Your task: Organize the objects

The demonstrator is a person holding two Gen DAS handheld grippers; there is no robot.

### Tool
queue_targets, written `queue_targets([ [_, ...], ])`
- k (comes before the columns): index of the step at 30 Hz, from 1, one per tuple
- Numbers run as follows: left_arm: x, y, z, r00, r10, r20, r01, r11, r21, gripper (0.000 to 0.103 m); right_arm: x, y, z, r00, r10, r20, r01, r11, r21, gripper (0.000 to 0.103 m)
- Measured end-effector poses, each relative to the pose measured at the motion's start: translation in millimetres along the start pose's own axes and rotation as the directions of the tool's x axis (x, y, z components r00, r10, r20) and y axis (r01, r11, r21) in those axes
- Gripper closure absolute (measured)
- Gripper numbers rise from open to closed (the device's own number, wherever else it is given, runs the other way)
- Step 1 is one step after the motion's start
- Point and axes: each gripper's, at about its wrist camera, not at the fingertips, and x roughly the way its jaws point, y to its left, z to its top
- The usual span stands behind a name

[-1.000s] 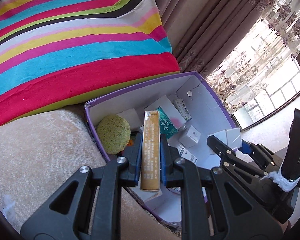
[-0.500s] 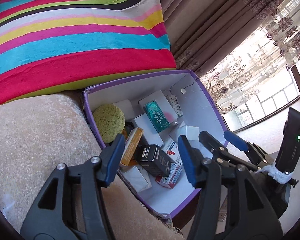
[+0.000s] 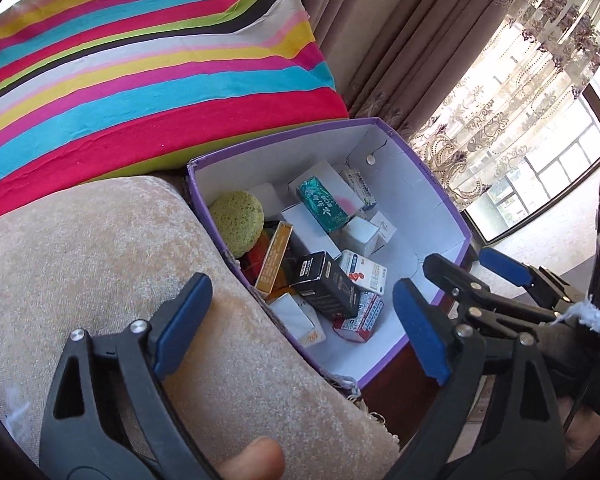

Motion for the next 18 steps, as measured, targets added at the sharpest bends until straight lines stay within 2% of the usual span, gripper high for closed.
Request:
queue_targets([
  [18,4.0,-2.2,-1.9,1.000,-0.005,-0.014,0.005,1.000,0.010,0.004,1.4,1.9,2.8,0.999,-0.026,0.019,0.026,1.000,-0.013,0.023],
])
